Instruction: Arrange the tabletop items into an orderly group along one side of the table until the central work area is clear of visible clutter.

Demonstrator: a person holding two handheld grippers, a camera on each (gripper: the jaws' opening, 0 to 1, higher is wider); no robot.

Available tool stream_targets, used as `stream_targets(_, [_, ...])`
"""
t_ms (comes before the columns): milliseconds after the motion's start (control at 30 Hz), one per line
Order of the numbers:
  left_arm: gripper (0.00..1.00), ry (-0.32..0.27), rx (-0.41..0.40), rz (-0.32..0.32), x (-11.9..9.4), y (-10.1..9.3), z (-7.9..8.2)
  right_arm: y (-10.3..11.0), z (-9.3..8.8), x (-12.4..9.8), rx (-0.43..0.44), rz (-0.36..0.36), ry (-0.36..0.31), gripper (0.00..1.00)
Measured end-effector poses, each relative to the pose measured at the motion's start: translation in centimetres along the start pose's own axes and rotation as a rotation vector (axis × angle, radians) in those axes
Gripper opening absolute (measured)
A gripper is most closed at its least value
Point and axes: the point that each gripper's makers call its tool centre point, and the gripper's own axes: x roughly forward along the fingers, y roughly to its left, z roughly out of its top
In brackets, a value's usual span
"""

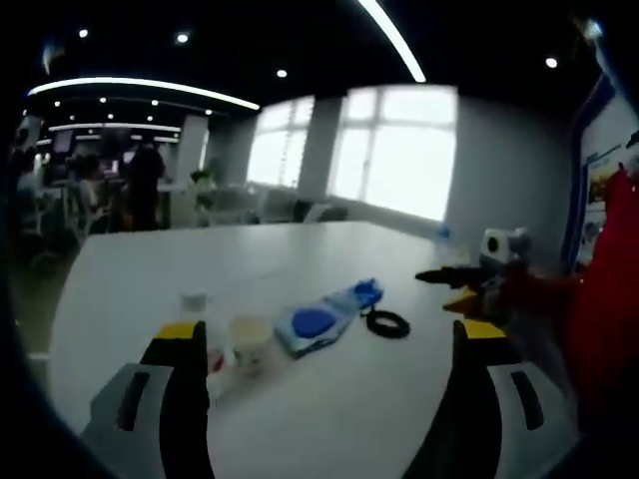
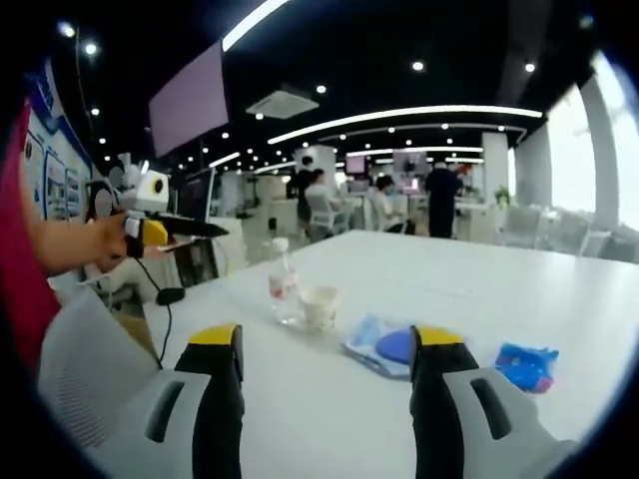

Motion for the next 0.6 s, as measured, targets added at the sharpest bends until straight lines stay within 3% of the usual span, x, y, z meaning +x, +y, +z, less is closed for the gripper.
stream_targets(233, [1.00,0.000,0.011,-0.009,0.6,-2.4,-0.2,-1.3,0.1,-1.1,0.004,-0.049,0.008,0.76])
stream_targets(600, [1.00,0.039,0.009,-0.011,1.8,-4.8,-2.6,-3.5,-0.8,-3.7,0.032,-0.106,0.009,0.82])
